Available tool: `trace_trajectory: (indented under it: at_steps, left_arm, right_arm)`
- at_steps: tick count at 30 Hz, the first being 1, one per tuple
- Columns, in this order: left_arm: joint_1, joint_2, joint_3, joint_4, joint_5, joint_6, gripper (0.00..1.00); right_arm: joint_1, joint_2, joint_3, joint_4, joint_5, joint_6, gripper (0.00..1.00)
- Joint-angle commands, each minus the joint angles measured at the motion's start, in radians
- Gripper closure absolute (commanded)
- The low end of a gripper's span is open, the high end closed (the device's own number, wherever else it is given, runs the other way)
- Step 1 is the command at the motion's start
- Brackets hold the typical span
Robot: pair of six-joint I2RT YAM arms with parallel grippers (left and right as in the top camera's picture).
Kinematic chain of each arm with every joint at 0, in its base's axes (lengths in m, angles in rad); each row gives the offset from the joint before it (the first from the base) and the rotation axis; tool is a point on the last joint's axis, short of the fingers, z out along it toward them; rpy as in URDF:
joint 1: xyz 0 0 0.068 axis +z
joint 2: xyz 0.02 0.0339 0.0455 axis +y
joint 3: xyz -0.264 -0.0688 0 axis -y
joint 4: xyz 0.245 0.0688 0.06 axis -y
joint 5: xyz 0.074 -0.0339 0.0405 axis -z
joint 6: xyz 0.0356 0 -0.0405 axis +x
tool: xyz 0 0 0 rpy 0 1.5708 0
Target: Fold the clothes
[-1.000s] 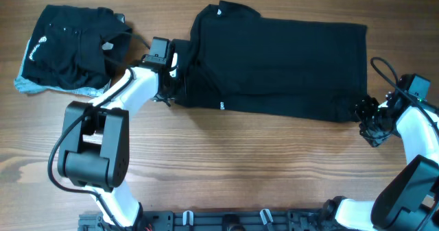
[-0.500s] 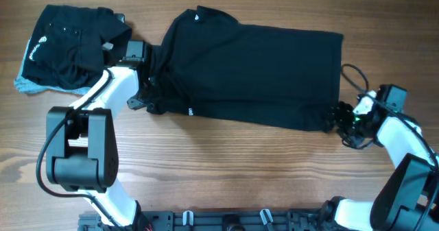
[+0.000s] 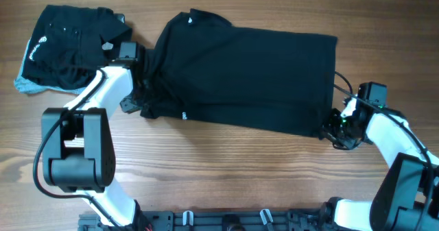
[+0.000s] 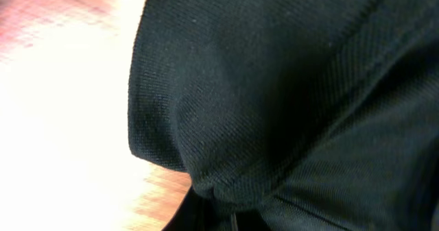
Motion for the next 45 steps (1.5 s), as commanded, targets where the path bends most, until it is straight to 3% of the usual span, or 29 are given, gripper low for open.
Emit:
trace_trajectory:
  at_steps: [1, 6, 8, 10, 13, 16, 19, 22, 25, 27, 28, 29, 34, 40, 44, 45]
  left_arm:
    - [0.041, -0.023, -0.038, -0.032, -0.064, -0.016, 0.94]
    - [0.040, -0.073, -0.038, -0.078, -0.011, -0.010, 0.91]
    - [0.040, -0.078, -0.038, -0.112, 0.010, 0.006, 0.86]
    - [0.040, -0.081, -0.038, -0.137, 0.015, 0.007, 0.78]
    - [0.040, -0.108, -0.035, -0.150, 0.015, 0.019, 0.71]
    - [0.040, -0.173, 0.000, -0.169, 0.024, 0.036, 0.64]
    - [0.040, -0.249, 0.023, -0.167, 0.031, 0.037, 0.51]
    - [0.040, -0.285, 0.023, -0.160, 0.030, 0.037, 0.42]
    - [0.040, -0.283, 0.023, -0.165, 0.031, 0.037, 0.42]
    - [0.040, -0.283, 0.023, -0.159, 0.031, 0.037, 0.41]
    - [0.040, -0.283, 0.023, -0.152, 0.035, 0.037, 0.41]
    - [0.039, -0.283, 0.023, -0.140, 0.058, 0.037, 0.41]
    - [0.038, -0.283, 0.023, -0.119, 0.069, 0.041, 0.41]
    - [0.016, -0.282, 0.021, -0.093, 0.148, 0.063, 0.42]
    - [-0.048, -0.270, -0.031, -0.034, 0.207, 0.063, 0.50]
    - [-0.069, -0.264, -0.055, -0.007, 0.215, 0.063, 0.51]
  right_arm:
    - [-0.050, 0.017, 0.071, -0.080, 0.185, 0.060, 0.75]
    - [-0.095, 0.016, 0.124, -0.167, 0.192, 0.076, 0.83]
    - [-0.108, 0.014, 0.144, -0.200, 0.202, 0.081, 0.70]
    - [-0.108, 0.006, 0.155, -0.208, 0.196, 0.063, 0.63]
    - [-0.108, -0.038, 0.166, -0.153, 0.018, -0.057, 0.61]
    - [-0.108, -0.079, 0.166, -0.112, -0.137, -0.130, 0.46]
    - [-0.106, -0.074, 0.166, -0.122, -0.109, -0.116, 0.38]
    - [-0.106, -0.058, 0.165, -0.187, 0.081, 0.014, 0.34]
    - [-0.106, -0.055, 0.165, -0.256, 0.304, 0.149, 0.16]
    - [-0.108, -0.055, 0.165, -0.209, 0.235, 0.121, 0.11]
    - [-0.108, -0.055, 0.165, -0.149, 0.079, -0.016, 0.11]
    - [-0.107, -0.055, 0.165, -0.058, -0.324, -0.287, 0.13]
    - [-0.107, -0.058, 0.166, 0.018, -0.805, -0.572, 0.14]
    - [-0.107, -0.058, 0.166, -0.023, -0.644, -0.486, 0.13]
    - [-0.107, -0.058, 0.166, -0.047, -0.515, -0.409, 0.13]
    - [-0.107, -0.058, 0.166, -0.063, -0.423, -0.330, 0.13]
